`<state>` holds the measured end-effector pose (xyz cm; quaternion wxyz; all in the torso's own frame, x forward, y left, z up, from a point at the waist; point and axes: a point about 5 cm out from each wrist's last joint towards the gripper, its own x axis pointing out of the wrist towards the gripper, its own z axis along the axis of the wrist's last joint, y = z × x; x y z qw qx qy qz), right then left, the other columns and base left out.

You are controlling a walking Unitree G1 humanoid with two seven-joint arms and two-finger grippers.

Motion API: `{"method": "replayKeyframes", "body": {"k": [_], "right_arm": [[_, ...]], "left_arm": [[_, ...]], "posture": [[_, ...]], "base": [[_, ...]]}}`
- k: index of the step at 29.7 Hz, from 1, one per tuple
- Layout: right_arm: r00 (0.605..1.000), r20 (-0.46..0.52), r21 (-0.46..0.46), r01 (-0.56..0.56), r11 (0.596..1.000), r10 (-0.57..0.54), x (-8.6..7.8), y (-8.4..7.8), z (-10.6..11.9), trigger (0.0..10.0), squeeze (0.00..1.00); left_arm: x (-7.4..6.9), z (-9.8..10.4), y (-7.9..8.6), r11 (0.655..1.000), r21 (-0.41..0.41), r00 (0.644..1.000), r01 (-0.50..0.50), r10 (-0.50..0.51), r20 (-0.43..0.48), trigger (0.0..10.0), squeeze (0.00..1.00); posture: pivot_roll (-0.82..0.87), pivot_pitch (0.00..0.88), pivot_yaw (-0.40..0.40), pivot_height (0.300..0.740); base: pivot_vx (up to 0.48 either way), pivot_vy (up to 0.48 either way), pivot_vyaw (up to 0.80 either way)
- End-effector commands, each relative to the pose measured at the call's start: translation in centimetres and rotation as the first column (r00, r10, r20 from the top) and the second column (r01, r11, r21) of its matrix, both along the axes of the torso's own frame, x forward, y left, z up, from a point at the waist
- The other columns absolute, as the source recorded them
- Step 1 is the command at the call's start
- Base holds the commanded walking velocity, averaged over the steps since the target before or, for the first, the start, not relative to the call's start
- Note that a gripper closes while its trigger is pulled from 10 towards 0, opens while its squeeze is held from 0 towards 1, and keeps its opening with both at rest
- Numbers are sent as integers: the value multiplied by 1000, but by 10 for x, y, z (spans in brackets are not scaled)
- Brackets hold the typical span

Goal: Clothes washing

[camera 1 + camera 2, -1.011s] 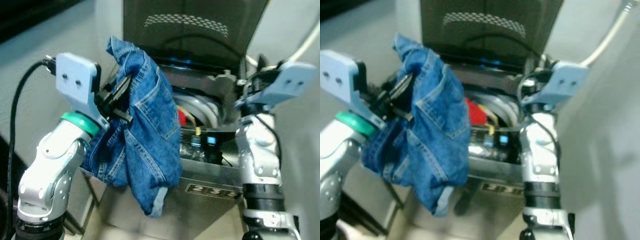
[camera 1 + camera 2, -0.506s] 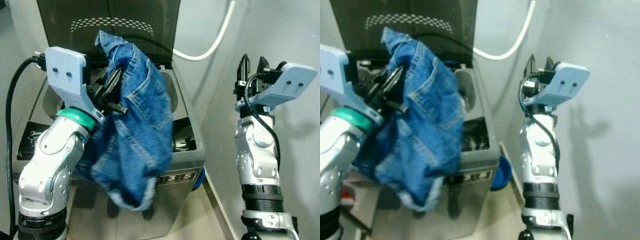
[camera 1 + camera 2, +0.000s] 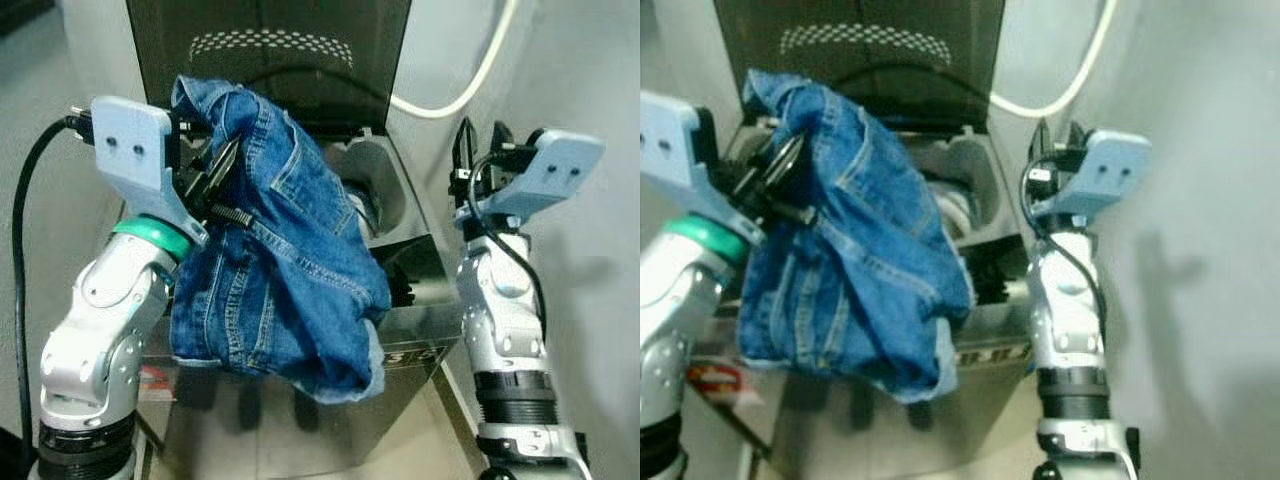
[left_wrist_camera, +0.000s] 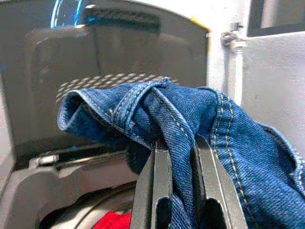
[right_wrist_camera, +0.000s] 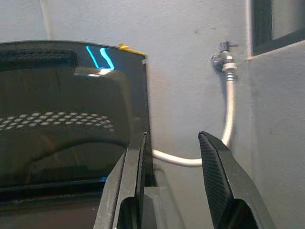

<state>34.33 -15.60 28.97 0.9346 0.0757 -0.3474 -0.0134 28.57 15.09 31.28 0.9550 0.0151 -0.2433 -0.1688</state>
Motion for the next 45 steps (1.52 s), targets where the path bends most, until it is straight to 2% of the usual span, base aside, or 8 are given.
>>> {"method": "replayKeyframes", "body": {"k": [1, 11, 18, 24, 30, 38, 39, 45], "right_arm": [[1000, 2, -6, -9, 1000, 9, -1, 0, -1, 10000, 0], [991, 22, -65, -130, 989, 132, -2, 16, 2, 10000, 0], [949, 203, -211, -198, 957, 241, -11, 41, 51, 10000, 0], [927, 292, -244, -165, 956, 234, -22, 38, 75, 10000, 0], [922, 217, -345, -235, 909, 320, -22, 44, 66, 10000, 0], [902, 66, -373, -375, 849, 427, -13, 51, 41, 10000, 0], [897, 62, -366, -387, 847, 437, -12, 53, 41, 10000, 0], [885, 60, -349, -415, 840, 462, -10, 58, 42, 10000, 0]], "left_arm": [[0, 2, 1, 1000, 1, 1000, -18, 18, 22, 10000, 0], [10, 12, 8, 990, 102, 989, -95, 83, 118, 10000, 0], [67, 80, 4, 907, 246, 870, -342, 207, 447, 10000, 0], [81, 106, -6, 868, 297, 835, -399, 209, 509, 10000, 0], [100, 83, -26, 942, 335, 979, -20, -49, 196, 10000, 0], [113, 21, -4, 945, 206, 949, 253, -202, -243, 10000, 0], [109, 23, 4, 954, 214, 966, 208, -166, -201, 10000, 1000], [88, 41, 15, 963, 217, 987, 162, -160, -27, 10000, 1000]], "posture": [[94, 37, -24, 740], [101, 46, -33, 740], [39, 150, -22, 740], [13, 198, -13, 740], [-10, 256, -11, 740], [34, 287, -39, 740], [49, 289, -49, 740], [75, 295, -59, 740]], "base": [[0, 0, 0], [0, 0, 0], [0, 0, 0], [0, 0, 0], [0, 0, 0], [0, 0, 0], [0, 0, 0], [0, 0, 0]]}}
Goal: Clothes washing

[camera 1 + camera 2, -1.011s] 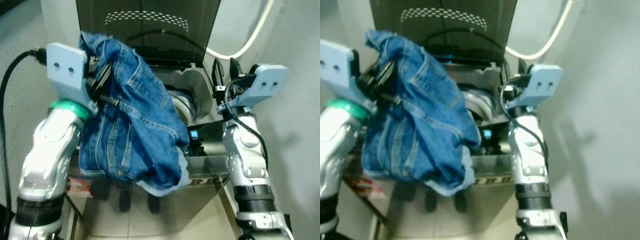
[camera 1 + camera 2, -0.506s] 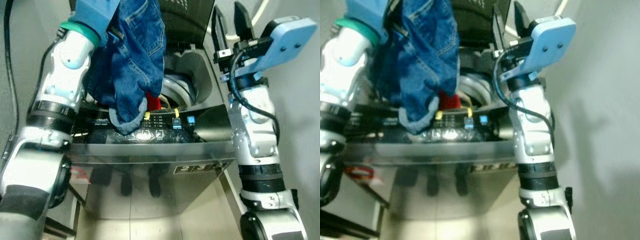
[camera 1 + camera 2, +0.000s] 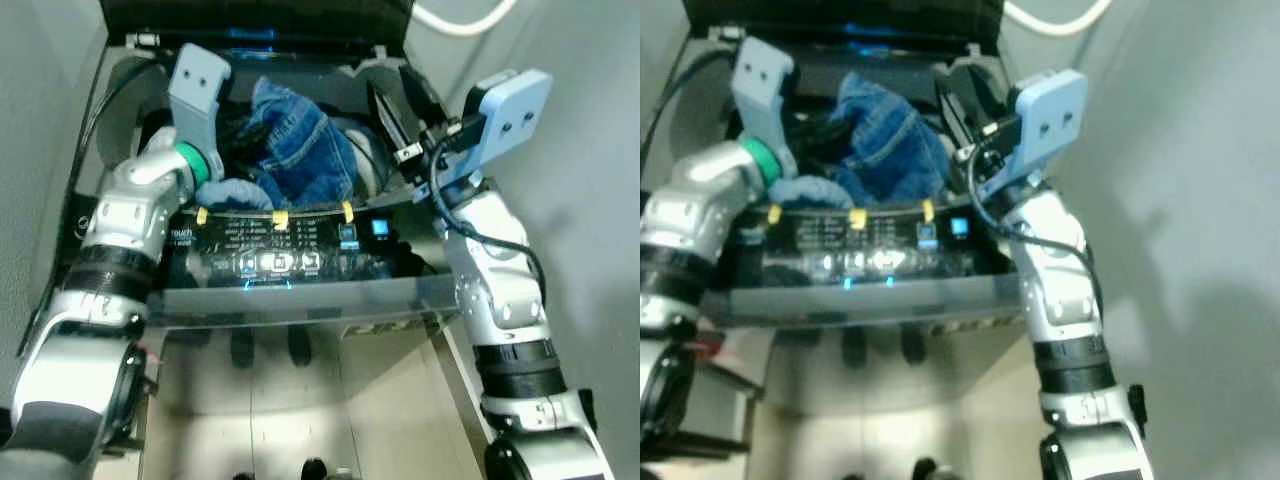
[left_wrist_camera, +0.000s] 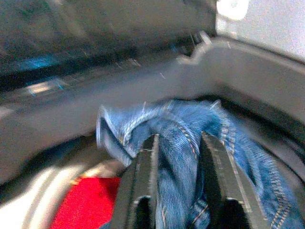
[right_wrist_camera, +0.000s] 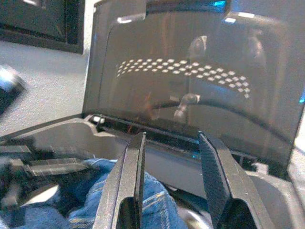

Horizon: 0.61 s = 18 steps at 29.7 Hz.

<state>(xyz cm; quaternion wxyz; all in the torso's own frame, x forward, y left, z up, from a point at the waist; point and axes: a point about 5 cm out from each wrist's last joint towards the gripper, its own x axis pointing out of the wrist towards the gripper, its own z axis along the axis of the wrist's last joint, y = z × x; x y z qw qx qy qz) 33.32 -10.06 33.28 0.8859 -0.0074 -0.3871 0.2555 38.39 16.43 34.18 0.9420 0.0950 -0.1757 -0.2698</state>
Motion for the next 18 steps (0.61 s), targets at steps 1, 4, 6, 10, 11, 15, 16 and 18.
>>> {"method": "replayKeyframes", "body": {"k": [1, 4, 6, 10, 11, 15, 16, 18], "right_arm": [[999, -13, 8, -33, 999, 33, 0, 5, -1, 10000, 0], [998, -24, 18, -56, 998, 56, 0, 9, -3, 10000, 0], [997, -30, 22, -65, 998, 66, 0, 10, -4, 10000, 0], [996, -44, 38, -74, 997, 75, 1, 9, -8, 10000, 0], [996, -45, 41, -72, 997, 74, 1, 8, -9, 10000, 0], [997, -46, 54, -65, 996, 68, 2, 7, -11, 10000, 0], [997, -51, 68, -59, 996, 62, 1, 6, -14, 10000, 0], [997, -56, 75, -54, 996, 58, 1, 6, -17, 10000, 0]], "left_arm": [[-21, 19, 2, 998, -23, 988, 66, -62, 144, 10000, 1000], [-51, 27, -6, 984, -27, 957, 176, -165, 241, 10000, 1000], [-65, 29, -11, 975, -29, 944, 222, -207, 259, 10000, 0], [-90, 28, -23, 978, 36, 928, 207, -207, 310, 10000, 0], [-93, 27, -25, 979, 53, 927, 195, -201, 317, 10000, 0], [-100, 17, -37, 977, 190, 916, 99, -164, 367, 10000, 31], [-106, 10, -46, 971, 228, 907, 76, -162, 388, 10000, 914], [-109, 7, -50, 973, 226, 904, 54, -144, 403, 10000, 129]], "posture": [[82, 295, -60, 740], [103, 291, -67, 740], [103, 291, -67, 740], [128, 254, -68, 740], [128, 254, -68, 740], [146, 207, -65, 740], [156, 172, -63, 740], [160, 152, -61, 740]], "base": [[0, 0, 0], [0, 0, 0], [0, 0, 0], [0, 0, 0], [0, 0, 0], [0, 0, 0], [0, 0, 0], [0, 0, 0]]}}
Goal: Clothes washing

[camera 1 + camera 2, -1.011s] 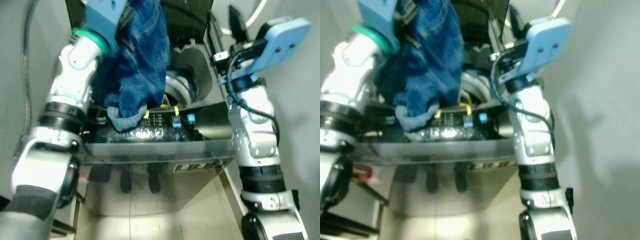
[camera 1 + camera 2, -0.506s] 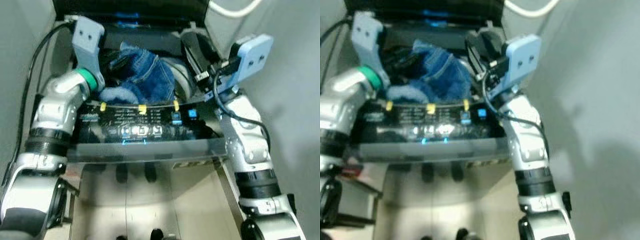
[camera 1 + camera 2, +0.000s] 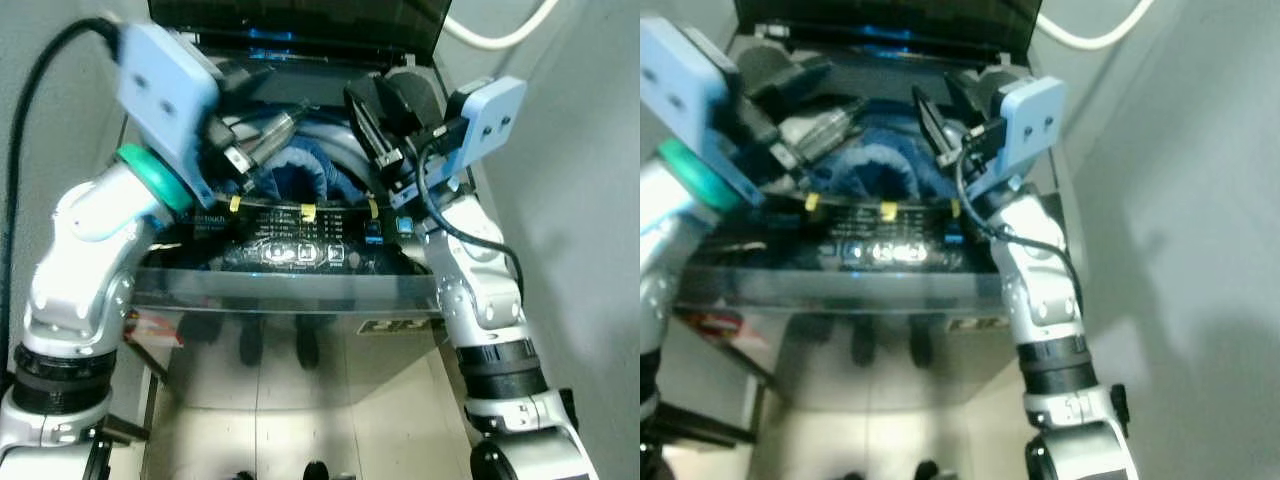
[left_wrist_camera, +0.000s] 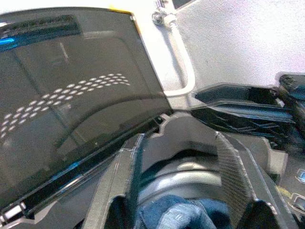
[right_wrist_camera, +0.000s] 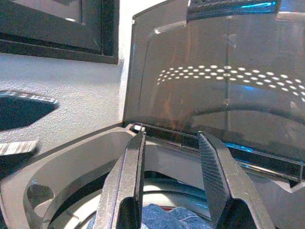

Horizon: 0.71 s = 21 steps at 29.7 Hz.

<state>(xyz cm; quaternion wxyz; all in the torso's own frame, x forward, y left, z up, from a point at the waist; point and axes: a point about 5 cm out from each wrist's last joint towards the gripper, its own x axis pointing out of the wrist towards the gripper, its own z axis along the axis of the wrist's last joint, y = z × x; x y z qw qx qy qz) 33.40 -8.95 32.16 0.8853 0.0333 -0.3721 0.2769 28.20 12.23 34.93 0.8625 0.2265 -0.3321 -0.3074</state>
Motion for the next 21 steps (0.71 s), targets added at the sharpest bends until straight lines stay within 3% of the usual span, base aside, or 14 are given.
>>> {"method": "replayKeyframes", "body": {"k": [1, 2, 5, 9, 10, 11, 12, 13, 14, 15, 16, 17, 18, 21], "right_arm": [[1000, -12, 24, 14, 1000, -14, 0, -6, -6, 10000, 0], [1000, -17, 28, 18, 999, -18, 0, -6, -9, 10000, 0], [999, -38, 42, 36, 998, -34, -1, -9, -17, 10000, 0], [997, -55, 56, 55, 997, -52, 1, -11, -21, 10000, 0], [994, -80, 75, 76, 994, -70, 2, -14, -25, 10000, 0], [991, -103, 99, 101, 990, -90, 4, -18, -29, 10000, 0], [991, -103, 99, 101, 990, -90, 4, -18, -29, 10000, 0], [985, -138, 131, 125, 983, -107, 7, -22, -34, 10000, 0], [985, -138, 131, 125, 983, -107, 7, -22, -34, 10000, 0], [978, -169, 154, 151, 977, -124, 10, -26, -39, 10000, 0], [978, -169, 154, 151, 977, -124, 10, -26, -39, 10000, 0], [972, -194, 171, 166, 971, -132, 13, -27, -44, 10000, 0], [972, -194, 171, 166, 971, -132, 13, -27, -44, 10000, 0], [968, -218, 191, 169, 967, -126, 14, -28, -51, 10000, 0]], "left_arm": [[-7, -1, -8, 1000, 19, 999, 5, -6, 42, 10000, 129], [-9, -3, -9, 1000, 1, 998, -22, 22, 56, 10000, 0], [-9, -11, -3, 984, -69, 982, -166, 171, 82, 10000, 0], [-9, -20, -1, 976, -104, 979, -190, 196, 48, 10000, 0], [-7, -27, 2, 966, -159, 978, -206, 207, -9, 10000, 0], [-2, -33, 9, 936, -269, 974, -226, 209, -92, 10000, 0], [-2, -33, 9, 936, -269, 974, -226, 209, -92, 10000, 0], [2, -39, 18, 902, -348, 965, -256, 215, -152, 10000, 0], [2, -39, 18, 902, -348, 965, -256, 215, -152, 10000, 0], [7, -43, 26, 862, -416, 954, -289, 221, -205, 10000, 0], [7, -43, 26, 862, -416, 954, -289, 221, -205, 10000, 0], [12, -46, 34, 827, -465, 945, -316, 228, -236, 10000, 0], [12, -46, 34, 827, -465, 945, -316, 228, -236, 10000, 0], [17, -51, 43, 782, -513, 932, -354, 250, -262, 10000, 0]], "posture": [[160, 152, -61, 740], [161, 145, -60, 740], [161, 105, -57, 740], [155, 71, -54, 740], [153, 53, -51, 740], [143, 22, -48, 740], [143, 22, -48, 740], [134, 0, -47, 740], [134, 0, -47, 740], [133, 0, -47, 740], [133, 0, -47, 740], [130, 0, -48, 740], [130, 0, -48, 740], [126, 0, -52, 740]], "base": [[0, 0, 0], [0, 0, 0], [0, 0, 0], [0, 0, 0], [0, 0, 0], [0, 0, 0], [0, 0, 0], [0, 0, 0], [0, 0, 0], [0, 0, 0], [0, 0, 0], [0, 0, 0], [0, 0, 0], [0, 0, 0]]}}
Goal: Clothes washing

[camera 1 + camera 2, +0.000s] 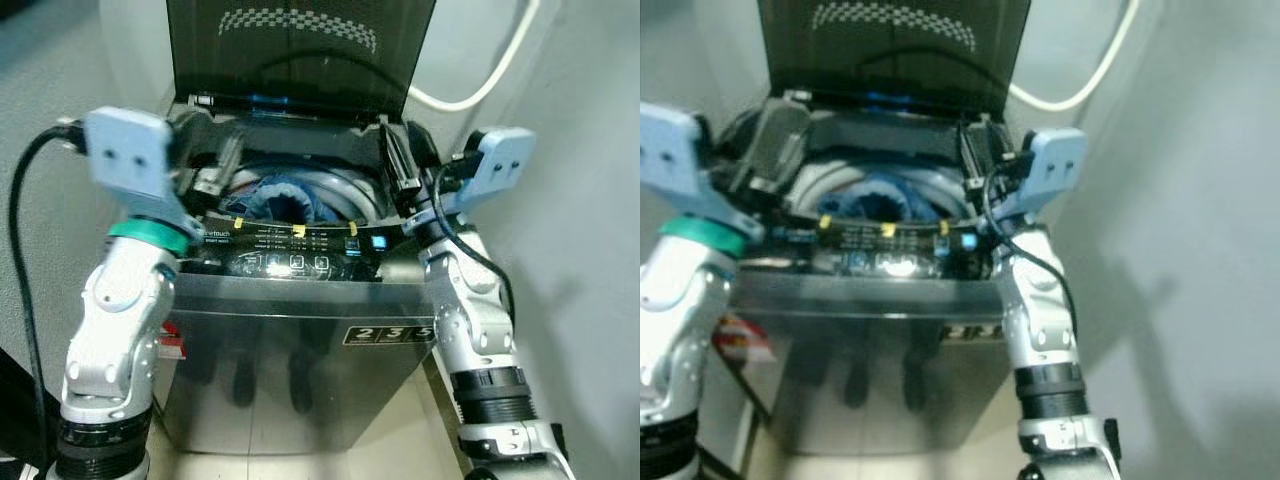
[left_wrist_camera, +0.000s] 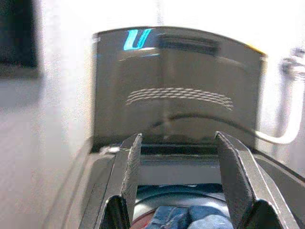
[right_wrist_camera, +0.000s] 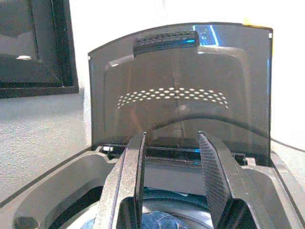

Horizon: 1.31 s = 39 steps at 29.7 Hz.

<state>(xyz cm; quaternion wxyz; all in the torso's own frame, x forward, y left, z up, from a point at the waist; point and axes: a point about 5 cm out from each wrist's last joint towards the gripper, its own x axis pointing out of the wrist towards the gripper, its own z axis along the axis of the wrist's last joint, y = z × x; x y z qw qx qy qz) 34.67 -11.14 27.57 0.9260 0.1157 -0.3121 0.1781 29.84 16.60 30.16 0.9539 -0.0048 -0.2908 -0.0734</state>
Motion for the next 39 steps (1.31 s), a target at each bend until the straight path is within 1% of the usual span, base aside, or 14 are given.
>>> {"method": "replayKeyframes", "body": {"k": [1, 8, 15, 18, 23, 36, 39], "right_arm": [[1000, -19, 28, 6, 1000, -5, 0, -5, -7, 10000, 0], [1000, -15, 3, -17, 1000, 17, -3, -3, -12, 10000, 0], [1000, 7, -11, -30, 999, 30, -3, 1, -8, 10000, 0], [999, 16, -20, -38, 999, 38, -2, 4, -6, 10000, 0], [999, 18, -25, -47, 999, 48, -2, 6, -5, 10000, 0], [999, 0, -39, -42, 998, 42, -4, 5, -11, 10000, 0], [999, -1, -41, -39, 998, 39, -4, 5, -11, 10000, 0]], "left_arm": [[2, -6, 1, 1000, -18, 1000, -7, 7, -13, 10000, 0], [1, -12, 4, 998, -54, 999, -16, 15, -31, 10000, 0], [3, -16, 8, 997, -66, 998, -47, 44, -47, 10000, 0], [5, -17, 12, 994, -75, 996, -76, 73, -43, 10000, 0], [7, -18, 11, 994, -51, 995, -92, 90, -38, 10000, 0], [7, -21, 11, 994, -49, 994, -101, 98, -51, 10000, 0], [7, -22, 11, 994, -51, 994, -101, 98, -54, 10000, 0]], "posture": [[124, 0, -54, 740], [125, 0, -58, 740], [132, 0, -61, 740], [136, 0, -65, 740], [137, 0, -67, 740], [129, 0, -66, 740], [129, 0, -66, 740]], "base": [[0, 0, 0], [0, 0, 0], [0, 0, 0], [0, 0, 0], [0, 0, 0], [0, 0, 0], [-287, 0, 0]]}}
